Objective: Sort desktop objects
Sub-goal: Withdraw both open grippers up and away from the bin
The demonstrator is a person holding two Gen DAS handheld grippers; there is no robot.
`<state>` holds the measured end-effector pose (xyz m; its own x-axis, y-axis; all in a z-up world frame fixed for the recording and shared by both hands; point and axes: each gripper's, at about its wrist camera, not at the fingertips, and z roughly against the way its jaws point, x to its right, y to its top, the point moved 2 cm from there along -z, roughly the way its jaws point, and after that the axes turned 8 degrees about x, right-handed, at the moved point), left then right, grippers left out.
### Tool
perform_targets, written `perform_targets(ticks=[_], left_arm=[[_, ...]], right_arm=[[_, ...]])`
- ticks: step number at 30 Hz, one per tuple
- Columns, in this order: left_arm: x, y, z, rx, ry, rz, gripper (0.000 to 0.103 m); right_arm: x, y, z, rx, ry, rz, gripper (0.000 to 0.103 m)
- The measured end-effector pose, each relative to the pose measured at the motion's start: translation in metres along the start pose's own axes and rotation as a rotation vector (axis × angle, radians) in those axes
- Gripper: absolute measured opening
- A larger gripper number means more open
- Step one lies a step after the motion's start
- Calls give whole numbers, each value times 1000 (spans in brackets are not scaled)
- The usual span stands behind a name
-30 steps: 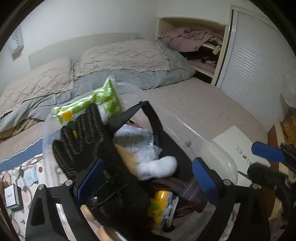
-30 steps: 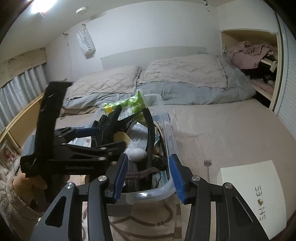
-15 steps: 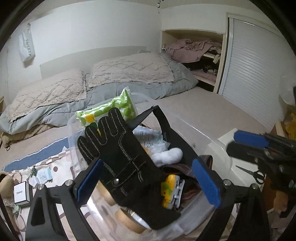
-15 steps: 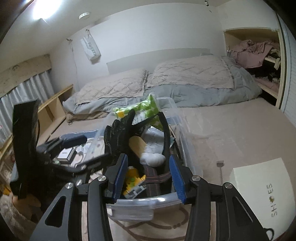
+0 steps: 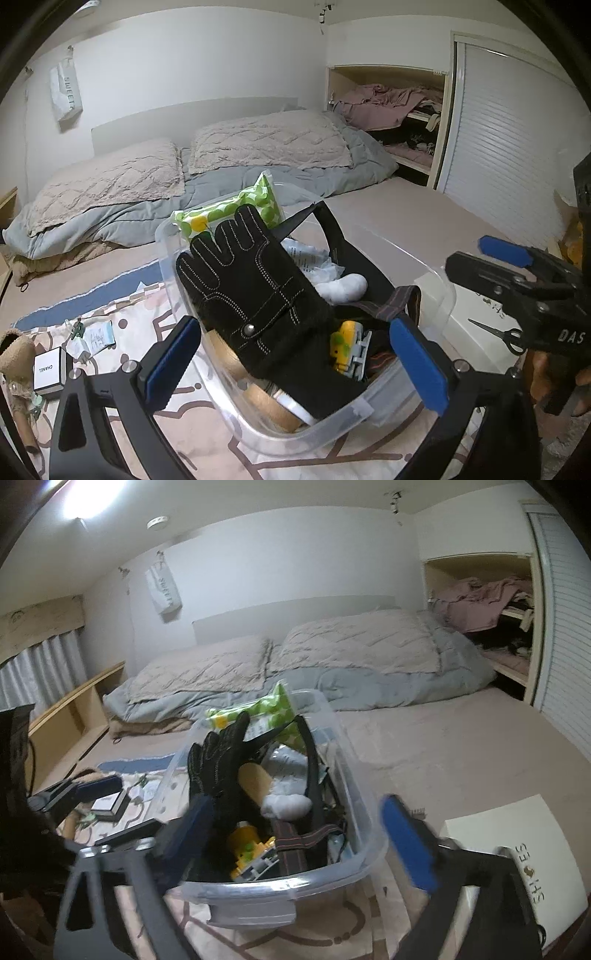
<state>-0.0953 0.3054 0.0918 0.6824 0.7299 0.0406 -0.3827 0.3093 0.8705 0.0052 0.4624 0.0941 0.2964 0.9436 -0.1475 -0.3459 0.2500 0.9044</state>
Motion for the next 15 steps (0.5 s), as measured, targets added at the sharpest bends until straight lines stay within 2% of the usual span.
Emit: perform_targets(ticks=[9, 15], left_arm=[[-8, -5, 19, 34, 25, 13, 103], [-13, -7, 32, 51, 30, 27, 103]], right_arm=[[1, -12, 7, 7, -59, 18, 103], [-5, -17, 18, 29, -64, 30, 103]])
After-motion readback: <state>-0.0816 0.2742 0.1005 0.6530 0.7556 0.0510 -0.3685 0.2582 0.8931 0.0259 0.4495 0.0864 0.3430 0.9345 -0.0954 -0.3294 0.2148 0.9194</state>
